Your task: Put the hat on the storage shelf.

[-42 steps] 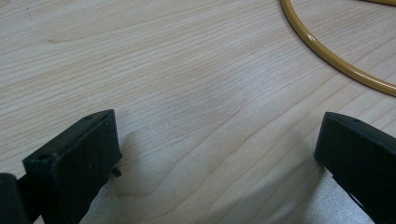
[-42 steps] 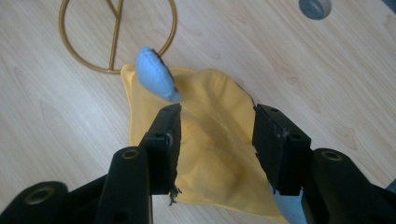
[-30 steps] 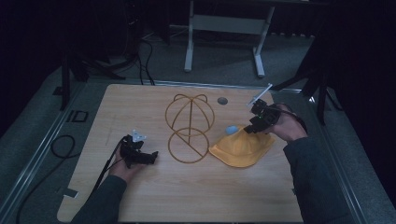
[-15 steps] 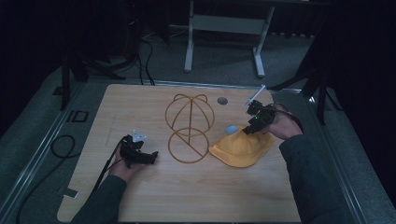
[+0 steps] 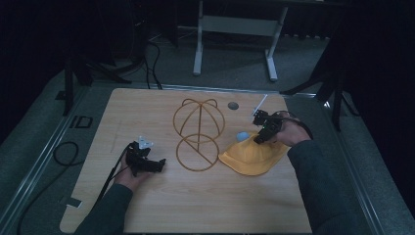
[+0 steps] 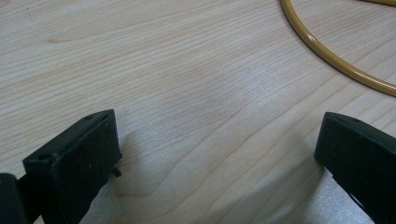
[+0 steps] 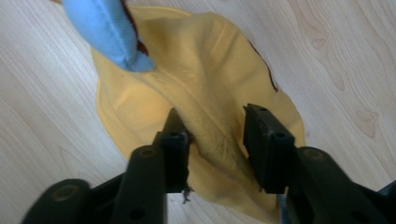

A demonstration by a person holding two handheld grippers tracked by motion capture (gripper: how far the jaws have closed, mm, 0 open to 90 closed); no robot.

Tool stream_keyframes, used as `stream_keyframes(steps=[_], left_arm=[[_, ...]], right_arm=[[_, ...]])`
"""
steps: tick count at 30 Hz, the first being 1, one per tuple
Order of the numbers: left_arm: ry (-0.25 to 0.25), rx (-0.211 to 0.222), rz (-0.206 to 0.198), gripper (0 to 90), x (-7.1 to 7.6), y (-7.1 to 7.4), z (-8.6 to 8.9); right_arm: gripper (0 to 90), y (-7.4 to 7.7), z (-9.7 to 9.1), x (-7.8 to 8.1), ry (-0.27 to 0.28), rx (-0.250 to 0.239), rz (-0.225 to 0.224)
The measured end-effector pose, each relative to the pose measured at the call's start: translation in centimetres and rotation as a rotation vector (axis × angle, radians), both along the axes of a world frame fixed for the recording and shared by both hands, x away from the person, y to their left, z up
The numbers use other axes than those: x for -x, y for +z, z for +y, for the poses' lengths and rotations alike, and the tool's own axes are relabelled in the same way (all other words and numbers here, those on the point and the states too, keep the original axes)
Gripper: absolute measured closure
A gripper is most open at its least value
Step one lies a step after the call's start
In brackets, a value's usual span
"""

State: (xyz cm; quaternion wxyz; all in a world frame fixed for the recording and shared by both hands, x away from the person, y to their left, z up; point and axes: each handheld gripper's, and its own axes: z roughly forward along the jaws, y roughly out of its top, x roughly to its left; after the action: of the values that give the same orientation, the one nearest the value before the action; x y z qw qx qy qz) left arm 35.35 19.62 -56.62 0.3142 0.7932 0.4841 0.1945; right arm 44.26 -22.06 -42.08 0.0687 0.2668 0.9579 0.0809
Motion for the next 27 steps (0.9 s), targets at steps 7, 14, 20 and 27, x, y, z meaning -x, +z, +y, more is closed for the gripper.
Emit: stream_keyframes(steps=[7, 14, 20, 27], left_arm=[[0.002, 0.003, -0.001, 0.1, 0.0, 0.0, 0.0], [0.003, 0.003, -0.001, 0.1, 0.0, 0.0, 0.0], [-0.001, -0.001, 0.001, 0.1, 0.0, 0.0, 0.0], [0.002, 0.003, -0.001, 0.1, 0.0, 0.0, 0.0]], right_arm=[[77.9, 0.1, 0.2, 0.4, 0.051, 0.032, -0.006], [82.5, 0.4, -0.1, 1.0, 0.078, 0.051, -0.001], [83.3, 0.5, -0.1, 1.7, 0.106, 0.072, 0.005], [83.3, 1.4, 0.3, 2.6, 0.127, 0.085, -0.015]])
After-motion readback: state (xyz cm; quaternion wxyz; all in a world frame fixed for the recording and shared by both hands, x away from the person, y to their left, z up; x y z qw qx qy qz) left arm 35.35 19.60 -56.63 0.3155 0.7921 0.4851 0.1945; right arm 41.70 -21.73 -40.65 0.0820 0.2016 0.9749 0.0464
